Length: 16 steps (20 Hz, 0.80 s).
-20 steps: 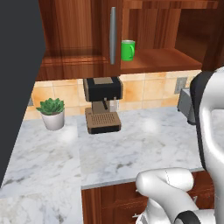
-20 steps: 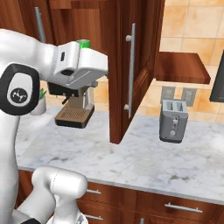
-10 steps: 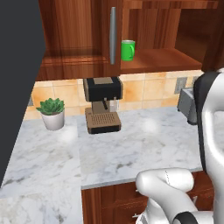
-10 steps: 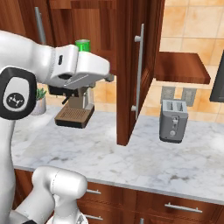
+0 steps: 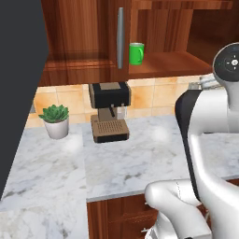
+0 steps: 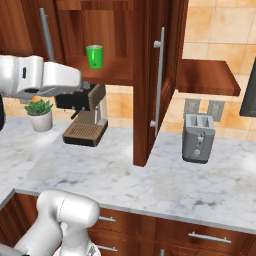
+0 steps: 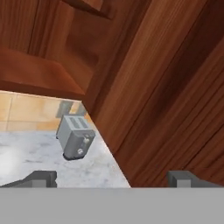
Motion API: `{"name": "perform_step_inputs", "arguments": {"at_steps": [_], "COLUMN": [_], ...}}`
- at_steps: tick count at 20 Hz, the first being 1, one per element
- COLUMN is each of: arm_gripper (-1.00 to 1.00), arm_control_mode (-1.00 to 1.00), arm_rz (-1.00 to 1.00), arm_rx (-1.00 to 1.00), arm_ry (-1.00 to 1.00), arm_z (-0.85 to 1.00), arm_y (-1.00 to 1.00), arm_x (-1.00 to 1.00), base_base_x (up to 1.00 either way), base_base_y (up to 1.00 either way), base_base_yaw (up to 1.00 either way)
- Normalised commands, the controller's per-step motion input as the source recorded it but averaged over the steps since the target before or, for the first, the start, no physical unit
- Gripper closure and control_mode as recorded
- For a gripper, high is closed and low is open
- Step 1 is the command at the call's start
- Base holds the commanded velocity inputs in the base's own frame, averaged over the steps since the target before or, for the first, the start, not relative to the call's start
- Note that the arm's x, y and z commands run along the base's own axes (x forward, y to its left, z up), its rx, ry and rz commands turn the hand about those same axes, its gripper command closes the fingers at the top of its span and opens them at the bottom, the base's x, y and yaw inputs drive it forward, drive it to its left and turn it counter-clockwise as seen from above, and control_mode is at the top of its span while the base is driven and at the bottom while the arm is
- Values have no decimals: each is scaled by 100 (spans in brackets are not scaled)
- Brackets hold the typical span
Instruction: Open the cabinet directly in front. Then move the liquor and the mug to the dining counter with the jar on it.
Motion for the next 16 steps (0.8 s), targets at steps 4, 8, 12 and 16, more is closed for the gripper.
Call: {"name": "perform_step_inputs", "arguments": {"at_steps": [4,8,12,16], "arm_gripper": [-100,-100,-100,-100], "arm_control_mode": [-100,-100,-100,-100], "arm_rz": [16,20,21,20], "arm_rx": [0,0,0,0], "arm_ry": [-21,-27,-25,-17], "arm_z": [0,0,0,6], "arm_y": [87,79,78,83], "arm_x": [24,23,24,25], "base_base_x": [0,0,0,0], "base_base_y": [0,0,0,0], "base_base_yaw": [0,0,0,0]}}
